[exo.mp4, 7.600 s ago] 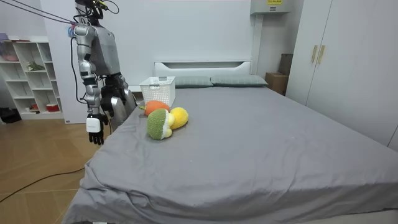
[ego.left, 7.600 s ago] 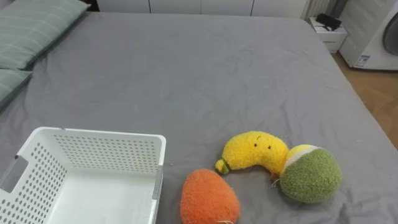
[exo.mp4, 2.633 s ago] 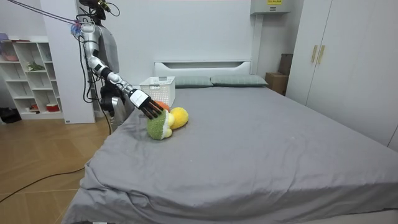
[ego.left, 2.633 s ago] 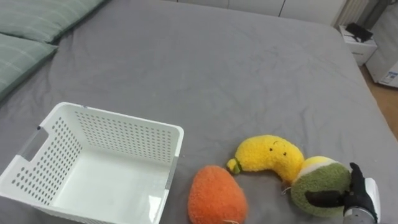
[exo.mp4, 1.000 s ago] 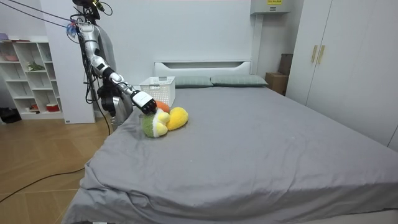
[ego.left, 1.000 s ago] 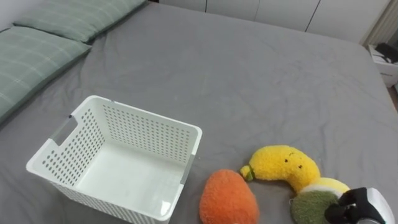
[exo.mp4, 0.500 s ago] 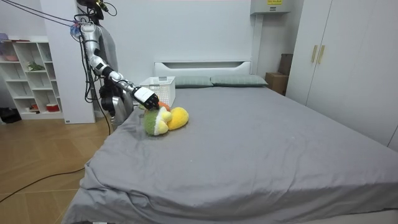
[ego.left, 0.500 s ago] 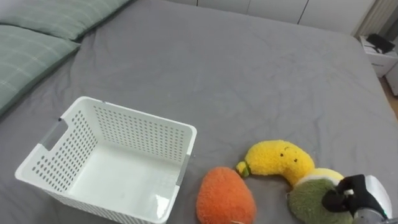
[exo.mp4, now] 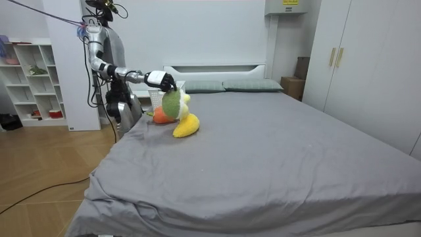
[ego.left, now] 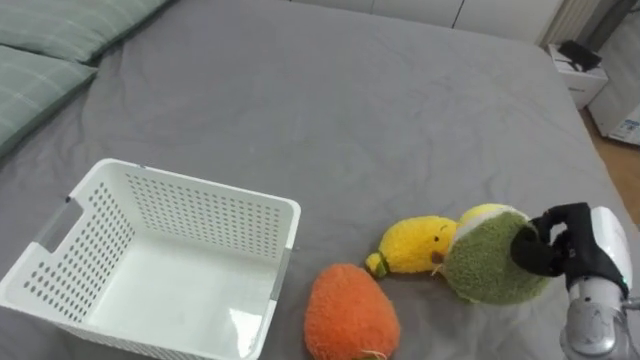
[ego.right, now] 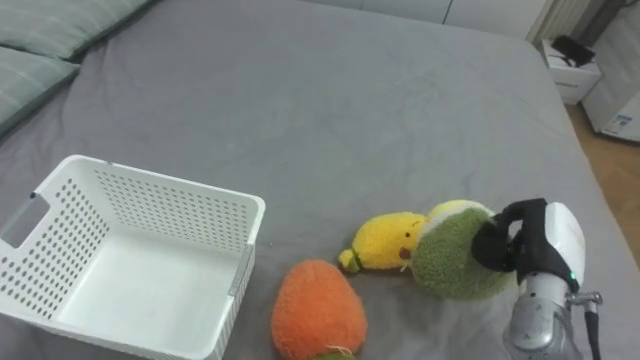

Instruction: Collect toys from the bed

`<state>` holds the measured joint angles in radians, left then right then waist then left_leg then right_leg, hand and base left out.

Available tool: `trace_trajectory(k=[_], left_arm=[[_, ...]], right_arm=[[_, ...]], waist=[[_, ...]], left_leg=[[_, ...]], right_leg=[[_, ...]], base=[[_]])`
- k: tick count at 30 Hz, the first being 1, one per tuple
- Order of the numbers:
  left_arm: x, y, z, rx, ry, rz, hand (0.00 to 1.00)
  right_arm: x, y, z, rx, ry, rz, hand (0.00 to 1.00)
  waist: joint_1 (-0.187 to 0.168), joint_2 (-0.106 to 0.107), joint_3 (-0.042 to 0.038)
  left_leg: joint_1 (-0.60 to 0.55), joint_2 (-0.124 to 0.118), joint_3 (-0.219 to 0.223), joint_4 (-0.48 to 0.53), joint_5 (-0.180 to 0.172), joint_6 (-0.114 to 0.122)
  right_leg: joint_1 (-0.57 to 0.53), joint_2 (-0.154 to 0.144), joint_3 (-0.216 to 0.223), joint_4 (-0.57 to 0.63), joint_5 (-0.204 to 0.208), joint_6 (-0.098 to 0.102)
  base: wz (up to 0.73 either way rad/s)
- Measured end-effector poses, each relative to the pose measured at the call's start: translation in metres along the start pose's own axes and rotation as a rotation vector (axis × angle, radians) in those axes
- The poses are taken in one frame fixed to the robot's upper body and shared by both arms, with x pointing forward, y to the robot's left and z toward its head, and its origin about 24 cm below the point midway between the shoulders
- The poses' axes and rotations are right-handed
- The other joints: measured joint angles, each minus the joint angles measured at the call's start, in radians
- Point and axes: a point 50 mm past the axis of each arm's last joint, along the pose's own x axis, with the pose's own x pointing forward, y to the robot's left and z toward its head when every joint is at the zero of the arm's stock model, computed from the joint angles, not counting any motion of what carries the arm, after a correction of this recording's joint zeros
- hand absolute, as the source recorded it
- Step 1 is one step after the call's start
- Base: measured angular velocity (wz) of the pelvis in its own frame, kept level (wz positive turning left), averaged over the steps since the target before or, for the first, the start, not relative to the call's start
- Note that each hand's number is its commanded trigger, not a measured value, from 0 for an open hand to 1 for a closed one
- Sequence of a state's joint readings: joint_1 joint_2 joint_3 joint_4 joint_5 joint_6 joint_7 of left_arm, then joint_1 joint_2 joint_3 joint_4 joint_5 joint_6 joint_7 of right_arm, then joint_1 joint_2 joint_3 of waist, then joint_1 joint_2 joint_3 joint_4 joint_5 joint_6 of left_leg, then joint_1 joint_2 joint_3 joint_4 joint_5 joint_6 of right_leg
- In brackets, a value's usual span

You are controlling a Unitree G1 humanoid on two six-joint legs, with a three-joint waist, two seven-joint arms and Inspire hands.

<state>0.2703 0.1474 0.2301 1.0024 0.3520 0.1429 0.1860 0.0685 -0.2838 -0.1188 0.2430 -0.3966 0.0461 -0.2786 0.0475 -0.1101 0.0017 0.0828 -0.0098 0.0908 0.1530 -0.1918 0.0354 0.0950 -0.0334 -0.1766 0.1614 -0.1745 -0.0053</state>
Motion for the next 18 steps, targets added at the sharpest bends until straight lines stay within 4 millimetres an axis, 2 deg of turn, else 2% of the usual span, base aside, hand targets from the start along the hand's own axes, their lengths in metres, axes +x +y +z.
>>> trace_trajectory(k=[4,8,13,18], left_arm=[[0.000,0.000,0.002,-0.001,-0.007,0.000,0.00],[0.001,0.001,0.008,-0.009,-0.033,0.009,0.00],[0.000,-0.001,0.007,-0.011,-0.033,0.015,0.00],[0.001,-0.003,0.004,-0.002,-0.019,0.010,0.00]], right_arm=[[0.002,-0.007,0.016,0.018,-0.070,-0.009,1.00],[0.002,-0.013,0.030,0.033,-0.125,-0.003,1.00],[0.003,-0.022,0.041,0.033,-0.176,-0.017,1.00],[0.007,-0.030,0.067,0.015,-0.272,-0.024,1.00]], waist=[[-0.016,-0.004,0.0005],[-0.019,0.004,-0.0002],[-0.011,0.006,-0.0020],[-0.011,0.005,0.0000]], left_leg=[[-0.002,0.001,0.005,-0.001,0.000,0.000],[0.001,0.003,0.019,-0.005,0.000,0.000],[0.017,0.007,0.037,-0.019,0.000,0.000],[0.015,0.007,0.037,-0.020,0.000,0.000]], right_leg=[[-0.007,0.000,0.004,0.007,0.000,0.000],[-0.011,0.002,0.017,0.009,0.000,0.000],[-0.008,0.007,0.036,0.013,0.002,-0.001],[-0.016,0.007,0.036,0.023,0.003,-0.002]], base=[[-0.03],[-0.09],[-0.11],[0.00]])
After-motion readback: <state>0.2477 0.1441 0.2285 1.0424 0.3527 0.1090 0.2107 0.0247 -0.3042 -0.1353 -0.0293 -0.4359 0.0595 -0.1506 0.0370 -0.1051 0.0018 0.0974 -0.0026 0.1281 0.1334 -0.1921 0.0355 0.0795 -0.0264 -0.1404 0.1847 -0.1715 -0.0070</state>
